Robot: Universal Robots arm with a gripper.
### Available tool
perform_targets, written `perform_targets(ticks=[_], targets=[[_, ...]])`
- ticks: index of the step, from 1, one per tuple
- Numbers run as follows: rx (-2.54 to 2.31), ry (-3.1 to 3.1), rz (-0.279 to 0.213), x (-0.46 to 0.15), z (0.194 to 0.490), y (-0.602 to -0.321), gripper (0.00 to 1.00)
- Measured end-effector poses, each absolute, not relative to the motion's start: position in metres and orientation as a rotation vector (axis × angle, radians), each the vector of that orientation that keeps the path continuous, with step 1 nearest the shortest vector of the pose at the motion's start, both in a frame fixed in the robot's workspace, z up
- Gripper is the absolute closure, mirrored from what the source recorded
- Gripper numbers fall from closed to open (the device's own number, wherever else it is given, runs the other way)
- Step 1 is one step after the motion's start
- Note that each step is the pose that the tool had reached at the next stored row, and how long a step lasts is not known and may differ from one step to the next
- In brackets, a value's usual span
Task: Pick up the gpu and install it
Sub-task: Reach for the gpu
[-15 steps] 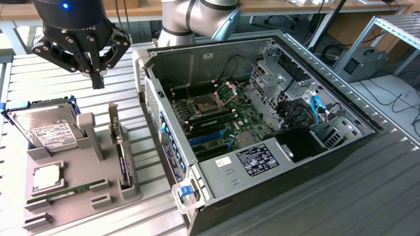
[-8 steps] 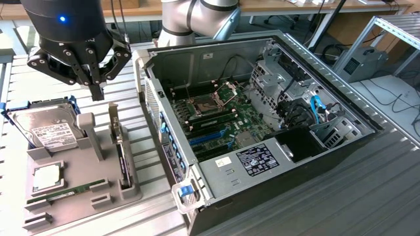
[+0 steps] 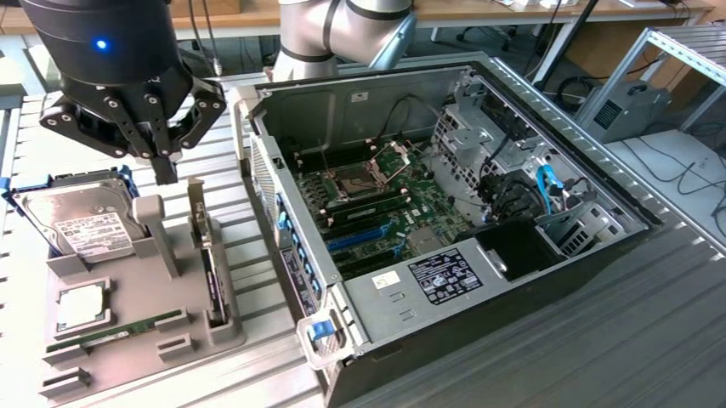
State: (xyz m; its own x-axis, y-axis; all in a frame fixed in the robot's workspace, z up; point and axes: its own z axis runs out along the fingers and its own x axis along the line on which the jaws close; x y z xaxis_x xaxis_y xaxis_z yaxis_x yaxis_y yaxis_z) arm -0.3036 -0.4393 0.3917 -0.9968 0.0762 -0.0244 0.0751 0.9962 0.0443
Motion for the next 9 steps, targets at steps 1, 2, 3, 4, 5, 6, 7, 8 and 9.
perform_targets(ticks=[1,2,3,4,5,6,7,8,9], targets=[[0.118,3.112,0.068,-0.3037,0.3917,-0.4397,0.89],[0.118,3.113,0.068,-0.3038,0.3917,-0.4402,0.89],[0.118,3.112,0.068,-0.3039,0.3917,-0.4407,0.89],[0.118,3.112,0.068,-0.3041,0.3916,-0.4411,0.89],[0.118,3.112,0.068,-0.3041,0.3916,-0.4416,0.89],[0.118,3.113,0.068,-0.3042,0.3916,-0.4420,0.89],[0.118,3.112,0.068,-0.3043,0.3916,-0.4424,0.89],[0.118,3.113,0.068,-0.3044,0.3916,-0.4428,0.89],[0.118,3.112,0.068,-0.3045,0.3915,-0.4432,0.89]])
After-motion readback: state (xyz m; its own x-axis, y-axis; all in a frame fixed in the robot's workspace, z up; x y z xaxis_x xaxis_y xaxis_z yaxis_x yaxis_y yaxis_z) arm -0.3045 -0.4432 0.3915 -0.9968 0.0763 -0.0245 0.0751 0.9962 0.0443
